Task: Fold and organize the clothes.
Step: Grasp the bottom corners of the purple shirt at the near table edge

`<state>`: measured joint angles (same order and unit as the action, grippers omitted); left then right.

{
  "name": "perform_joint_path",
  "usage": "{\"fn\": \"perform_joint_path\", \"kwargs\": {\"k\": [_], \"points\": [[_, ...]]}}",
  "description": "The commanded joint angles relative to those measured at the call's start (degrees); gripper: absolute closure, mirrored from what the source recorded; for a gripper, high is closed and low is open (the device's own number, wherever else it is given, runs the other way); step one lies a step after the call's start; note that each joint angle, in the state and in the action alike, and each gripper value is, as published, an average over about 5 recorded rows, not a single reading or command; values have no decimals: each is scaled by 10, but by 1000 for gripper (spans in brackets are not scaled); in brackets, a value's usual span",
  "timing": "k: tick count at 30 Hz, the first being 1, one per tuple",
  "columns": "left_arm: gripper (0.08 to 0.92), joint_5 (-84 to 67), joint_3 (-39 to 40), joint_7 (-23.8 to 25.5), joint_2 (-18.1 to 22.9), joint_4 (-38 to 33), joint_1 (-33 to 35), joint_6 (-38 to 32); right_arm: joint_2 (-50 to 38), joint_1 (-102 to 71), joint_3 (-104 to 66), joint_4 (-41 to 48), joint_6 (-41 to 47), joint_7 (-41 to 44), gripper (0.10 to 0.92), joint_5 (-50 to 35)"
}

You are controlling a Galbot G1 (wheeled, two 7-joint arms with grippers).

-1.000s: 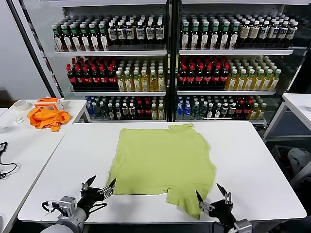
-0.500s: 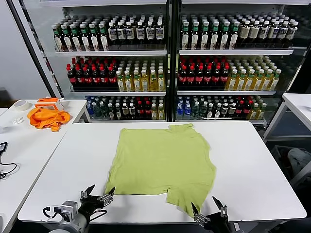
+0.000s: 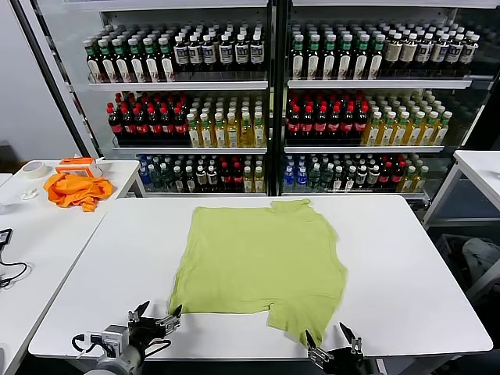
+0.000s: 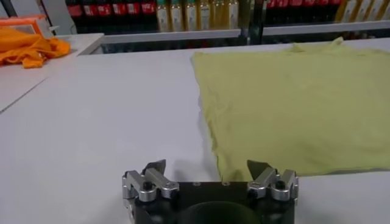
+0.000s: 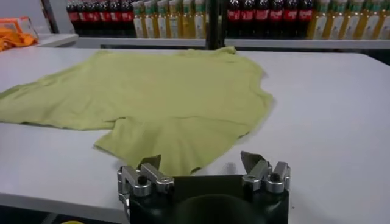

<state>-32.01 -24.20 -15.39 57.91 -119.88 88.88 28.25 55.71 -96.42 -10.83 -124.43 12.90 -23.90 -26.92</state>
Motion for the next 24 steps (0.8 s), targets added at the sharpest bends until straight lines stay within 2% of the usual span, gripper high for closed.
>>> {"fn": "perform_joint_path", "kwargs": {"k": [1, 16, 18, 24], "points": [[177, 9, 0, -3, 0, 5, -1, 2, 4, 13, 14, 5, 0, -8, 203, -7], [194, 37, 5, 2, 8, 20, -9, 7, 14, 37, 39, 13, 38, -46, 213, -32], [228, 49, 7, 5, 11, 26, -10, 8, 13, 37, 40, 11, 43, -54, 248, -38], [379, 50, 9, 12, 15, 29, -6, 9, 12, 35, 41, 7, 49, -59, 421, -51]]}}
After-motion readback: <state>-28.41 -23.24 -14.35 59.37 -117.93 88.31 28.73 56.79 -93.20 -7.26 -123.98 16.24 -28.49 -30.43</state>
